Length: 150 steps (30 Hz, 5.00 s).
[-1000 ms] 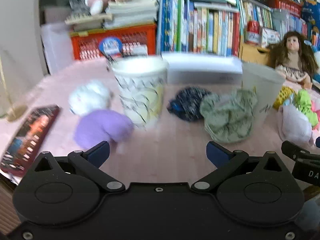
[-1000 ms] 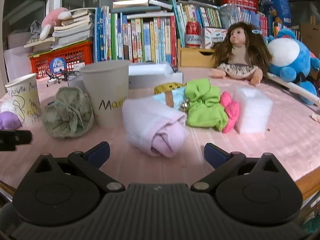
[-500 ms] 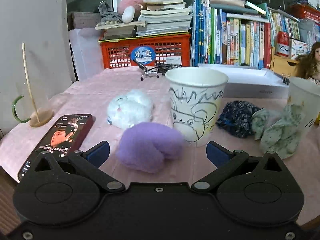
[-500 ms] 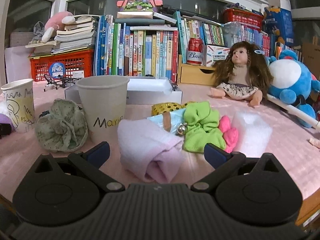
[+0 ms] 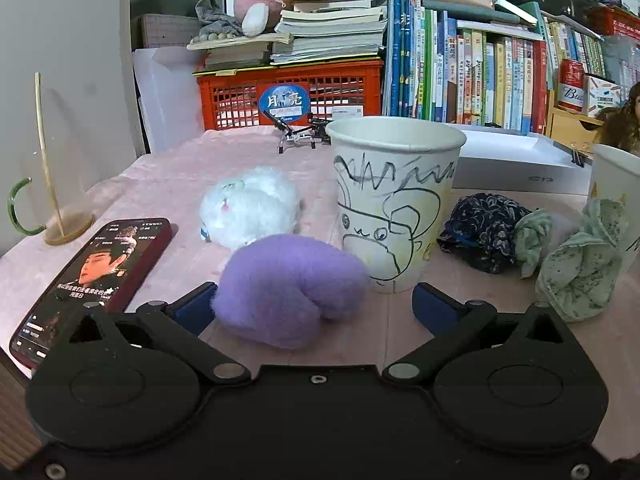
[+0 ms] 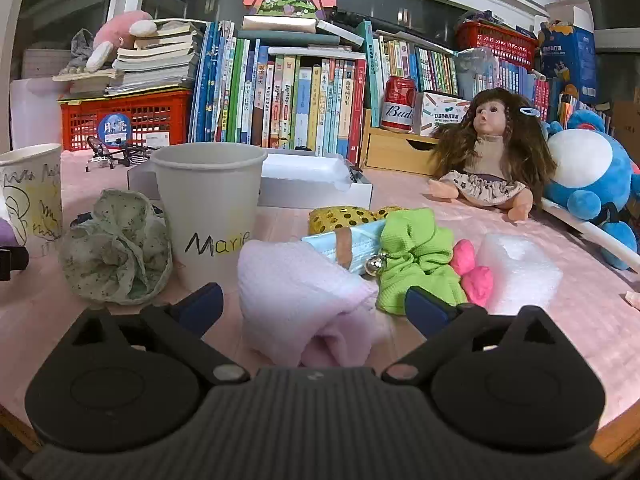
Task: Organize soft objects
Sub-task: 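Grasp the purple plush heart with the left gripper while the right gripper grasps the folded pink towel, then carry the purple plush with the left gripper while the right gripper carries the pink towel toward the white box, then open the left gripper over the box while the right gripper releases the pink towel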
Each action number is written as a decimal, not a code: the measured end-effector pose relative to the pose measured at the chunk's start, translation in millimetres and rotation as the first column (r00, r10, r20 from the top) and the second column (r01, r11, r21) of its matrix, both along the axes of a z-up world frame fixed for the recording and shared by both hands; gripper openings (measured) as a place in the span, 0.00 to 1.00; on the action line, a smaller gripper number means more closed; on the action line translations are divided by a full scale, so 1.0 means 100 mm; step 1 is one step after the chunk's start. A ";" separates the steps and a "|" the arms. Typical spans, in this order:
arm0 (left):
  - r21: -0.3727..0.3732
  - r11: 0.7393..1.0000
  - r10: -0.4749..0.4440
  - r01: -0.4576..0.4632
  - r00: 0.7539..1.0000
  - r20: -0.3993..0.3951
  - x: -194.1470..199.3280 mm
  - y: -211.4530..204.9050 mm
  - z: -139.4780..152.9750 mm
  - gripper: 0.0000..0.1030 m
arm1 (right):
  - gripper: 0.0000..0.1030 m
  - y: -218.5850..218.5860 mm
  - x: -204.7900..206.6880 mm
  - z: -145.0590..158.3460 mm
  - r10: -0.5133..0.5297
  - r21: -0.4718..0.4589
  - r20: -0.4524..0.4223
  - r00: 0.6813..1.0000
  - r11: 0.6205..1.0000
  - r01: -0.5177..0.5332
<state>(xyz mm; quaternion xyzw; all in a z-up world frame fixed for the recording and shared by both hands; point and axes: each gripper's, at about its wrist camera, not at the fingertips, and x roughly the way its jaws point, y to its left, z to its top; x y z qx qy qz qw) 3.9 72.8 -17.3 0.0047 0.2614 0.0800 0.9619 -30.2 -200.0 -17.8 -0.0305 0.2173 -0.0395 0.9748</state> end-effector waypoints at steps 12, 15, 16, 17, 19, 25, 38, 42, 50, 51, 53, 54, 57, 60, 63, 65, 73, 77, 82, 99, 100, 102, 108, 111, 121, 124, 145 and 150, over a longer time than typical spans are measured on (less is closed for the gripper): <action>-0.021 1.000 0.012 -0.012 1.000 -0.002 0.05 0.03 -0.02 0.94 | 0.94 0.03 0.05 -0.03 0.005 -0.001 -0.019 1.000 1.000 -0.005; -0.015 1.000 0.021 -0.021 1.000 -0.001 0.05 0.03 -0.02 0.91 | 0.93 0.03 0.07 -0.02 0.003 0.003 -0.026 1.000 1.000 -0.003; -0.013 1.000 0.024 -0.024 1.000 -0.002 0.06 0.03 -0.02 0.89 | 0.92 0.02 0.07 -0.02 0.004 0.005 -0.028 1.000 1.000 -0.004; -0.011 1.000 0.025 -0.025 1.000 -0.002 0.06 0.03 -0.02 0.89 | 0.92 0.02 0.08 -0.02 0.004 0.006 -0.031 1.000 1.000 -0.004; -0.011 1.000 0.022 -0.022 1.000 -0.005 0.06 0.03 -0.01 0.87 | 0.89 0.02 0.09 -0.02 0.007 0.009 -0.037 0.999 1.000 -0.007; 0.016 0.999 0.034 -0.034 0.999 -0.006 0.04 0.05 0.03 0.69 | 0.70 0.01 0.12 0.01 -0.002 0.023 -0.050 0.999 1.000 0.003; -0.002 1.000 0.007 -0.007 1.000 -0.002 -0.15 -0.01 0.15 0.67 | 0.53 0.02 -0.02 0.09 0.021 0.037 -0.042 0.999 0.999 -0.019; -0.020 1.000 -0.010 0.010 1.000 0.004 -0.25 -0.05 0.22 0.67 | 0.48 0.06 -0.07 0.11 0.038 0.035 -0.040 0.999 0.999 -0.036; -0.040 0.991 -0.126 0.126 0.992 0.002 -0.50 -0.30 0.31 0.67 | 0.43 0.12 -0.18 0.15 0.068 0.047 -0.041 0.997 0.997 -0.066; -0.039 0.989 -0.140 0.140 0.990 0.005 -0.52 -0.33 0.33 0.67 | 0.43 0.13 -0.20 0.16 0.072 0.050 -0.040 0.997 0.996 -0.070; -0.036 0.986 -0.165 0.166 0.986 0.014 -0.57 -0.40 0.37 0.67 | 0.43 0.13 -0.22 0.17 0.078 0.055 -0.037 0.996 0.996 -0.076; -0.036 0.984 -0.176 0.177 0.984 0.018 -0.59 -0.42 0.39 0.67 | 0.42 0.13 -0.23 0.19 0.081 0.058 -0.035 0.996 0.995 -0.079; -0.044 0.977 -0.208 0.209 0.977 0.039 -0.66 -0.48 0.48 0.67 | 0.42 0.13 -0.27 0.25 0.088 0.065 -0.018 0.996 0.994 -0.087; -0.043 0.969 -0.240 0.243 0.969 0.063 -0.69 -0.52 0.60 0.67 | 0.42 0.11 -0.30 0.34 0.092 0.068 0.007 0.996 0.993 -0.092; -0.045 0.959 -0.276 0.281 0.957 0.087 -0.71 -0.57 0.75 0.67 | 0.43 0.08 -0.31 0.45 0.091 0.077 0.032 0.995 0.993 -0.093; -0.048 0.950 -0.303 0.309 0.947 0.102 -0.70 -0.59 0.85 0.67 | 0.43 0.05 -0.30 0.53 0.092 0.081 0.051 0.994 0.992 -0.096; -0.040 0.917 -0.387 0.397 0.909 0.153 -0.50 -0.70 1.25 0.67 | 0.43 -0.14 -0.18 0.88 0.094 0.108 0.118 0.989 0.988 -0.107; -0.054 0.907 -0.405 0.418 0.900 0.160 -0.26 -0.73 1.42 0.67 | 0.43 -0.25 -0.03 1.03 0.105 0.148 0.131 0.986 0.981 -0.124; -0.096 0.895 -0.420 0.436 0.895 0.153 0.14 -0.76 1.60 0.67 | 0.43 -0.37 0.23 1.17 0.098 0.163 0.129 0.987 0.979 -0.119; -0.152 0.902 -0.414 0.404 0.909 -0.042 1.77 -1.23 1.85 0.67 | 0.43 -0.52 1.53 1.39 0.163 0.139 -0.050 0.985 0.978 -0.154; -0.156 0.906 -0.407 0.393 0.911 -0.068 1.87 -1.25 1.81 0.67 | 0.43 -0.53 1.63 1.36 0.161 0.149 -0.074 0.984 0.978 -0.149; -0.167 0.911 -0.397 0.377 0.911 -0.114 2.07 -1.27 1.74 0.67 | 0.43 -0.56 1.82 1.29 0.157 0.168 -0.119 0.980 0.976 -0.136; -0.185 0.928 -0.360 0.322 0.903 -0.234 2.53 -1.30 1.42 0.67 | 0.43 -0.63 2.33 1.04 0.143 0.210 -0.238 0.961 0.973 -0.093; -0.171 0.939 -0.335 0.297 0.902 -0.273 2.67 -1.35 1.27 0.67 | 0.43 -0.64 2.52 0.93 0.143 0.228 -0.276 0.951 0.970 -0.080; -0.148 0.949 -0.315 0.279 0.877 -0.362 2.91 -1.48 0.89 0.67 | 0.43 -0.52 2.80 0.57 0.152 0.195 -0.380 0.913 0.977 -0.082; -0.158 0.951 -0.307 0.265 0.870 -0.385 2.96 -1.49 0.81 0.67 | 0.44 -0.49 2.83 0.50 0.161 0.188 -0.404 0.901 0.978 -0.091; -0.157 0.962 -0.271 0.224 0.849 -0.453 3.13 -1.50 0.47 0.71 | 0.64 -0.40 2.89 0.37 0.171 0.166 -0.448 0.878 0.980 -0.107; -0.152 0.972 -0.232 0.182 0.858 -0.458 3.13 -1.44 0.53 0.79 | 0.78 -0.45 2.85 0.40 0.175 0.185 -0.435 0.883 0.977 -0.103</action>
